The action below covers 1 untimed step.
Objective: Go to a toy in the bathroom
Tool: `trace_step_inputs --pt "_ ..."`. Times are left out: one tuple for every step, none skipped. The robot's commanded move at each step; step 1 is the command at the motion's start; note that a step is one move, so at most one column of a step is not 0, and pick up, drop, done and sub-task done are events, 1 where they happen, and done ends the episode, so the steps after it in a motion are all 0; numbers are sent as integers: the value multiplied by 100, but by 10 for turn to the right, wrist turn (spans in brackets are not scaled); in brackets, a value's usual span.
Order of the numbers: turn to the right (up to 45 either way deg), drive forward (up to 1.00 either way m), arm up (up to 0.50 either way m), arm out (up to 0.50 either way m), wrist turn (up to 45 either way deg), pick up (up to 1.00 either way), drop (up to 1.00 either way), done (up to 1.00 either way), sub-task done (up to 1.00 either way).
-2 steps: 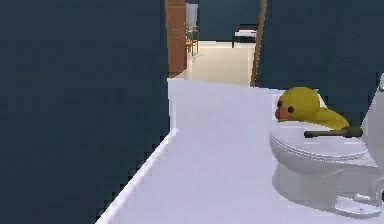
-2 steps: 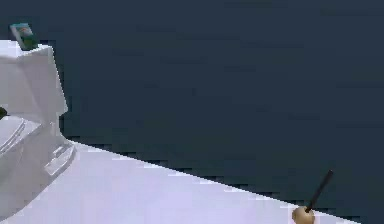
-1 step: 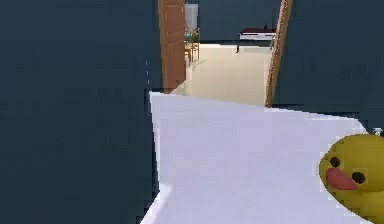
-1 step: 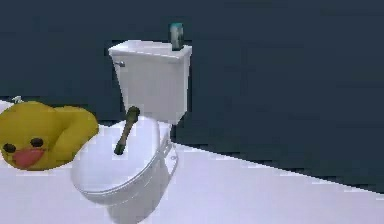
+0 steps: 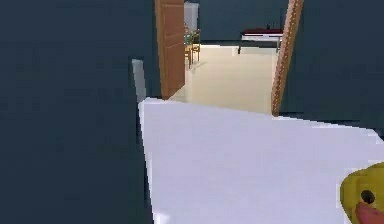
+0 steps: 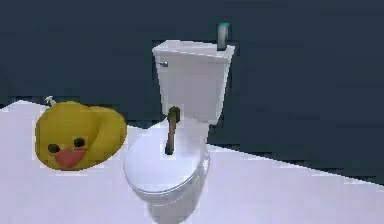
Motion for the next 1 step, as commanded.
trace_step_inputs --pt "450 0 0 0 0 0 0 0 0"
